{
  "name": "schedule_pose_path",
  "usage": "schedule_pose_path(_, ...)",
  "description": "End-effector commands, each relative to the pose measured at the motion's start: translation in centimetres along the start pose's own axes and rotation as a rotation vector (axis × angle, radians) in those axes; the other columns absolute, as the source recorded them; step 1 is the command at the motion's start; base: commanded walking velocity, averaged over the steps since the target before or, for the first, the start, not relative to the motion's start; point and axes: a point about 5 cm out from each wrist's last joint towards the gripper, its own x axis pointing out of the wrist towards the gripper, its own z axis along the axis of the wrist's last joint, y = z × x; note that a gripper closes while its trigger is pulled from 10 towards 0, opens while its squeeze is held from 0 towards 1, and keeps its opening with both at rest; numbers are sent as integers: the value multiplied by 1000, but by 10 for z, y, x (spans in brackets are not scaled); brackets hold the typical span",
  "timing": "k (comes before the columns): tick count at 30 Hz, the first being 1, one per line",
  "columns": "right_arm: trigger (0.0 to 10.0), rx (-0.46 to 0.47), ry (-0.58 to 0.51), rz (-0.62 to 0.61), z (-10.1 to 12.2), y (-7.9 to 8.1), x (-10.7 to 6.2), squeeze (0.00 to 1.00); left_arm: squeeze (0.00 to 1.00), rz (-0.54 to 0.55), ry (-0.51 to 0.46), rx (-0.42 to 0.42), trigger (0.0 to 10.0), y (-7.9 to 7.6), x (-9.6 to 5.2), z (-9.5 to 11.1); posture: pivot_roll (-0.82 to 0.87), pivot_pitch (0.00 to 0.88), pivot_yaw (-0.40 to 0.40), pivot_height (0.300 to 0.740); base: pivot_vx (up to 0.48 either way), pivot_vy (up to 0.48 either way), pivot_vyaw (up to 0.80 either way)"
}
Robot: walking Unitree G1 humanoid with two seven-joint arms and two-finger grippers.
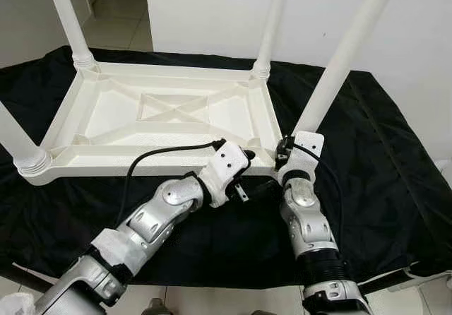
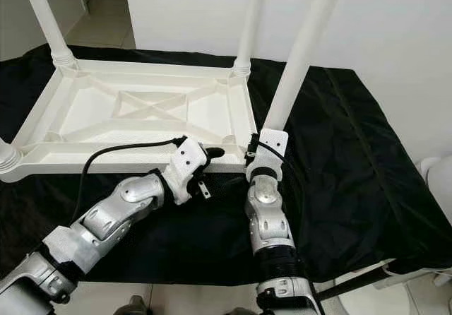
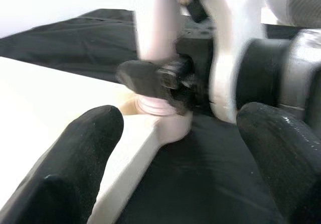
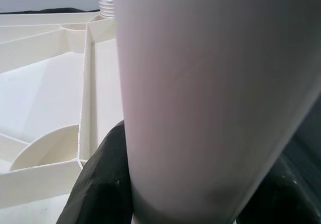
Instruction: Building children table
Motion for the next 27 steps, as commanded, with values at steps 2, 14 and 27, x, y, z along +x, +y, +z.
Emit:
schedule_pose_path(2, 10000, 19, 21, -19, -5, -11, -3, 1000, 0, -1, -4, -18, 10000, 5, 0, 3, 32, 0, -67, 740, 0, 0, 0)
schedule_pose_path(14, 10000, 20, -52, -13, 0, -20, -17, 1000, 0, 2, -36, -47, 10000, 6, 2, 6, 24, 0, -69, 740, 0, 0, 0)
schedule_pose_path(27, 10000, 3, -170, 208, 9, -51, -52, 0, 0, 17, -62, -73, 10000, 15, -3, 12, 13, 0, -63, 740, 0, 0, 0)
